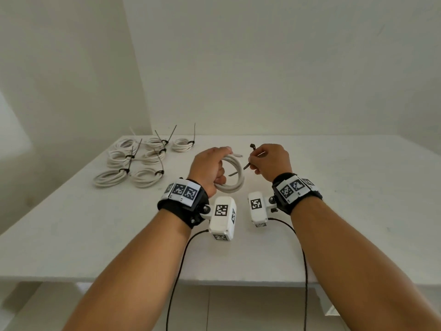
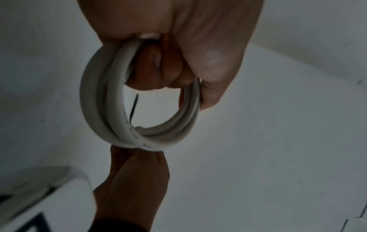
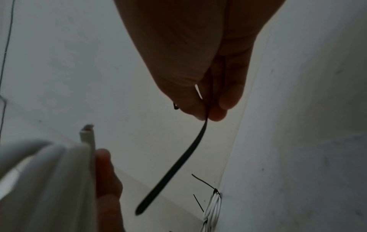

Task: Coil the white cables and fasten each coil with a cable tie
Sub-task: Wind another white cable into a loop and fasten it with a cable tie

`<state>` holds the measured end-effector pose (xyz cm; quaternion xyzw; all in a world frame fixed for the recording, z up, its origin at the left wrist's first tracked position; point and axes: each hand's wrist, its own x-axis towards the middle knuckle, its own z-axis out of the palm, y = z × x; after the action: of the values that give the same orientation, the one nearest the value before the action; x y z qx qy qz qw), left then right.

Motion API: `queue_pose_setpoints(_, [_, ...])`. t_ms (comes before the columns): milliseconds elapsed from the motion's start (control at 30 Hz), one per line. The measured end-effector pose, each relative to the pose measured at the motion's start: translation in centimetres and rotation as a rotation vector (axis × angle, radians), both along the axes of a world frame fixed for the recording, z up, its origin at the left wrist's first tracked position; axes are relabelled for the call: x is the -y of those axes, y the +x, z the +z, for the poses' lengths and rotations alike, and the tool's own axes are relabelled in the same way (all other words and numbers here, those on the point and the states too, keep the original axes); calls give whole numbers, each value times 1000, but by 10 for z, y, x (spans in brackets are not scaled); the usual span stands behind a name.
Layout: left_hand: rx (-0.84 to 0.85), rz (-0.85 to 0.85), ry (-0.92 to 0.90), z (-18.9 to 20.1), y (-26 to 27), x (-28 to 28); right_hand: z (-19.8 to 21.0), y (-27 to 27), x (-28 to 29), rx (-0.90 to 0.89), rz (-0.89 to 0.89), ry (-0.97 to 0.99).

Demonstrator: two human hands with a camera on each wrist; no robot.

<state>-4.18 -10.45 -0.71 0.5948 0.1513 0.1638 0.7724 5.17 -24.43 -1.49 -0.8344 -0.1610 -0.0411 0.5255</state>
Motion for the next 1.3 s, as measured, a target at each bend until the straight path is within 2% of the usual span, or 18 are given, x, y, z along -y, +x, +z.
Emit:
queue_pose_setpoints(67, [-17,-41,28,-2,8,12,-4,4,5,-58,28,79])
queue_pose_setpoints(200, [-53,-98,41,-7,18,20,-9,9,9,-294,161,331])
queue_pose_setpoints(267, [-75,-117,30,-12,19,19,-8,9,10,-347,205,382])
queue_pose_setpoints(433, [-97,-137,37,-23,21,16,1,-4,7,-411,334,334])
queue_pose_setpoints(633, [-132,-114,76,-28,24,15,3,-1,9,-466,370,350])
queue_pose_setpoints(800, [-136,-114,128,-26,23,11,0,-4,6,-391,371,416])
queue_pose_setpoints(967, [-149,-152,33,-23,19,0,11,-12,10,-390,407,405])
queue_pose_setpoints(1033, [-124,-108,-54,-20,18,-4,15,-14,13,-258,375,341])
queue_pose_setpoints(1133, [-85,35,-188,-18,19,-7,18,-20,17,104,387,-8])
queue_pose_setpoints(1200, [-72,117,-194,-19,21,-5,19,-27,15,148,507,-179])
queue_pose_setpoints(1300, [-77,198,-147,-20,22,-1,17,-35,9,166,607,-304])
